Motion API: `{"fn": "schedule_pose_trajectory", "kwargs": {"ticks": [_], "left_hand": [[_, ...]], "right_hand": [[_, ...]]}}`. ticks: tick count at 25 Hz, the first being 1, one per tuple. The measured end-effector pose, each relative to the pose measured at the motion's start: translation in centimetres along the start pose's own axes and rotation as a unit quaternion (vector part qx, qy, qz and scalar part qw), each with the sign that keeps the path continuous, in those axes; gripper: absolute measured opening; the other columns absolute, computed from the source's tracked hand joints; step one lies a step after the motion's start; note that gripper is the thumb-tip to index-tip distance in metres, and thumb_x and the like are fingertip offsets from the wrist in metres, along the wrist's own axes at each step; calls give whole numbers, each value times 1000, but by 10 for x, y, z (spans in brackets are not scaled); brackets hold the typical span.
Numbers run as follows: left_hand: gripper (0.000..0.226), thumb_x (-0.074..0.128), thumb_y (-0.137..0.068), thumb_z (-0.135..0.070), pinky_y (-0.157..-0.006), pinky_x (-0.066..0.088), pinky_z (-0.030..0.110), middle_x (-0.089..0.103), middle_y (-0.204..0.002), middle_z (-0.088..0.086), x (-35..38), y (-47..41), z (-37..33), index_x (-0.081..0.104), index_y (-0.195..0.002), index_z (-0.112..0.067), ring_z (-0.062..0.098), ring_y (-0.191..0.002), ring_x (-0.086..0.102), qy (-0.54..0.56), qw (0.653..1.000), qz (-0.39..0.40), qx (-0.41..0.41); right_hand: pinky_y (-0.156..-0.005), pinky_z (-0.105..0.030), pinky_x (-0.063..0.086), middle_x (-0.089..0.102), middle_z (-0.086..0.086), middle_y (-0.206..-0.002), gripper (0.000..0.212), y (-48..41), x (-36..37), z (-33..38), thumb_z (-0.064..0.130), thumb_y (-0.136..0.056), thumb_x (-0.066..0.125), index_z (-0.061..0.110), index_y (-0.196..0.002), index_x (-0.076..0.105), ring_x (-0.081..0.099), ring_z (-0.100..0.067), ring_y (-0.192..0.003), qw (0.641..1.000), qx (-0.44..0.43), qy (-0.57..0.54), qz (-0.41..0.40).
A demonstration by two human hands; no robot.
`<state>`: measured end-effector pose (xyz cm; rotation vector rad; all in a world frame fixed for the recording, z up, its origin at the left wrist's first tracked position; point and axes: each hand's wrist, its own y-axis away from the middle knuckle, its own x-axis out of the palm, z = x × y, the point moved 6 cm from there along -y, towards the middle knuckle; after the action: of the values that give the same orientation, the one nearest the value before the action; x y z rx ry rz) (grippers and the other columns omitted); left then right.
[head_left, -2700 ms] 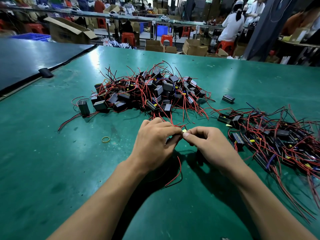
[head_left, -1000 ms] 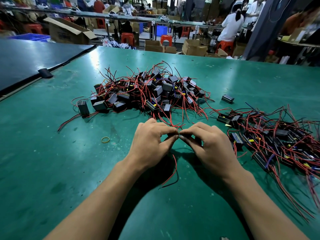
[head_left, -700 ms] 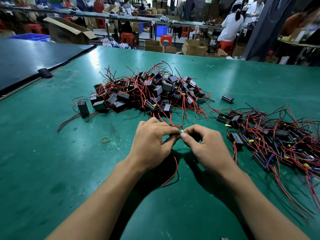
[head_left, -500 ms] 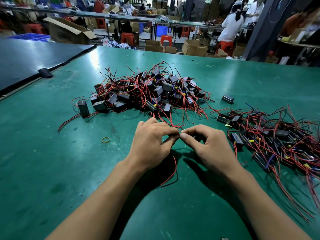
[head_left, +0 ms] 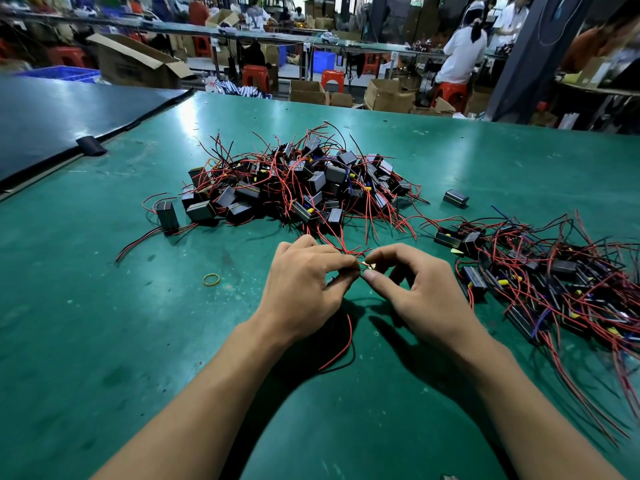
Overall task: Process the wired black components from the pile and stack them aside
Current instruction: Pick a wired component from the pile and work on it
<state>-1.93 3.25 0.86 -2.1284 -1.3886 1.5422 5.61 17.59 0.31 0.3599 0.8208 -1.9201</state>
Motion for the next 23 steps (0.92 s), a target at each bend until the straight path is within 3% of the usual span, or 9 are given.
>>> {"fn": "schedule_pose_trajectory", "kwargs": {"ticks": [3,5,9,14,19,23], "left_hand": [[18,62,-85,-38,-67,32,33,71,-82,-13,0,0,2,77,-89,-28,14,-73,46,4,1000,8,0],[19,61,-86,-39,-66,30,32,71,-83,-14,0,0,2,77,-89,-28,14,-73,45,7,1000,12,0],[20,60,-86,-39,-66,27,31,70,-82,-13,1,0,2,77,-89,-28,14,-73,44,9,1000,16,2],[18,62,-85,-38,-65,27,31,70,-81,-14,0,0,2,77,-88,-28,14,-73,45,14,1000,14,1],[17,63,-85,-38,-66,30,32,71,-81,-13,-1,0,-1,76,-87,-28,17,-72,48,8,1000,3,4],[15,64,-83,-37,-67,29,32,71,-79,-13,-1,0,-3,76,-85,-29,17,-72,47,-9,1000,2,15]], "right_hand": [[-67,-25,51,65,11,-89,22,2,-4,11,13,-83,81,20,-102,72,56,-14,-62,991,-107,80,-10],[-64,-38,52,63,9,-93,24,2,-5,14,17,-83,81,18,-107,73,55,-20,-58,981,-142,126,-29],[-59,-39,52,66,2,-94,20,6,-5,16,20,-85,81,15,-103,75,54,-17,-60,965,-189,169,-60],[-58,-40,53,67,1,-92,15,6,-4,12,22,-85,81,15,-97,76,58,-22,-62,967,-185,167,-63],[-58,-34,49,64,7,-87,9,6,-4,9,27,-88,76,19,-92,76,45,-7,-60,975,-154,146,-65],[-63,-36,46,59,13,-79,8,5,2,11,30,-86,69,23,-82,71,53,-16,-63,982,-121,139,-38]]}}
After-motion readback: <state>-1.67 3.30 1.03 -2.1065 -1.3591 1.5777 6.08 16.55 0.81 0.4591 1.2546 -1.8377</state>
